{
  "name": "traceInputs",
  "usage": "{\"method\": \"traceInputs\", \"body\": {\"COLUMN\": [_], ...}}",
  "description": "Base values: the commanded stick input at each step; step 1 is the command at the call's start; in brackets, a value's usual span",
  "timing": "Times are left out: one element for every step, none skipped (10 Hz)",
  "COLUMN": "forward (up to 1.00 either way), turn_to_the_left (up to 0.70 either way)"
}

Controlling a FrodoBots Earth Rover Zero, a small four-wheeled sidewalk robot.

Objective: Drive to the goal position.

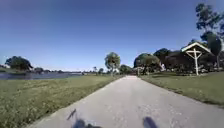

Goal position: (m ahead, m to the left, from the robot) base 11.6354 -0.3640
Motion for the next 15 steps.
{"method": "traceInputs", "body": {"forward": [0.85, 0.85, 0.85, 0.85, 0.85, 0.85, 0.85, 0.85, 0.85, 0.85, 0.85, 0.85, 0.85, 0.85, 0.85], "turn_to_the_left": [0.0, 0.0, 0.0, 0.0, 0.0, 0.0, 0.0, 0.0, 0.0, 0.0, 0.0, 0.0, 0.0, 0.0, 0.0]}}
